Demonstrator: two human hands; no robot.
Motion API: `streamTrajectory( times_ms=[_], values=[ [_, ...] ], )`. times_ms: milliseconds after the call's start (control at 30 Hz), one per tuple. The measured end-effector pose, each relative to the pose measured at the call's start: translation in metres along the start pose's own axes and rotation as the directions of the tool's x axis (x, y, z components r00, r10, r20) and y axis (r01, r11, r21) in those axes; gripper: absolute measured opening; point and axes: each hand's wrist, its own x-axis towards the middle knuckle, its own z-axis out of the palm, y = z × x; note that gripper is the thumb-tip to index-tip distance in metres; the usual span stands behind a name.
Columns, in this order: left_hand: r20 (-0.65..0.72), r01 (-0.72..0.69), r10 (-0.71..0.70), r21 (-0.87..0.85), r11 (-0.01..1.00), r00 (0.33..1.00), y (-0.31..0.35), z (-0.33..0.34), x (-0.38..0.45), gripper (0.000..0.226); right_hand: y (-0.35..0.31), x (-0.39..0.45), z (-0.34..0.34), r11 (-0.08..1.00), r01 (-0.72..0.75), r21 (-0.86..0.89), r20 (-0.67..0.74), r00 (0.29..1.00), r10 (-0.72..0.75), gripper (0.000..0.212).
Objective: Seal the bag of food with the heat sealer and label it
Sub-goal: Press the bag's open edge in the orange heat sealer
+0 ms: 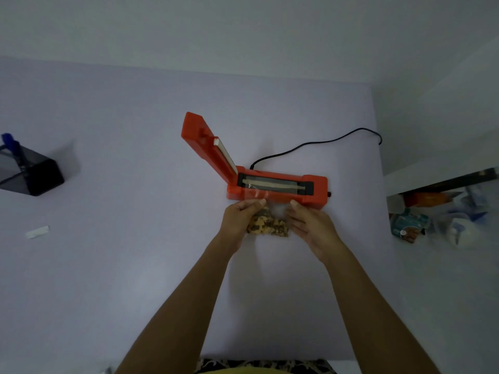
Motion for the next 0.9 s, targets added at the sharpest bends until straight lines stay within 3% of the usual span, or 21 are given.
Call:
streamTrajectory(
  times_ms=[200,333,400,467,567,700,900],
  values=[
    [-0.020,-0.095,0.098,0.131,0.987,0.995,0.007,-0.019,-0.007,0.021,0.004,0.006,0.007,0.997,0.041,0.059,-0.043,0.998,-0.038,0.016],
    [-0.220,-0.266,0.386,0.431,0.862,0.896,0.010,-0.047,-0.001,0.022,0.003,0.007,0.013,0.996,0.069,0.052,-0.074,0.995,-0.065,0.008],
    [-0.143,-0.351,0.458,0.459,0.816,0.877,0.025,-0.051,0.005,0.044,0.004,0.008,0.014,0.998,0.063,0.029,-0.096,0.994,-0.060,0.009],
    [0.050,-0.422,0.453,0.464,0.779,0.890,0.044,-0.051,0.015,0.068,0.005,0.008,0.015,0.998,0.053,0.017,-0.116,0.992,-0.051,0.008],
    [0.267,-0.456,0.371,0.579,0.676,0.889,0.058,-0.049,0.026,0.076,0.004,0.005,0.016,0.996,0.087,0.005,-0.110,0.990,-0.086,0.011],
    [0.288,-0.479,0.387,0.615,0.627,0.876,0.059,-0.053,0.033,0.069,0.000,0.000,0.021,0.992,0.124,-0.012,-0.050,0.991,-0.125,0.007],
    [0.281,-0.490,0.412,0.629,0.604,0.867,0.054,-0.054,0.037,0.066,-0.003,0.000,0.026,0.991,0.132,0.001,-0.077,0.988,-0.132,0.008]
  ],
)
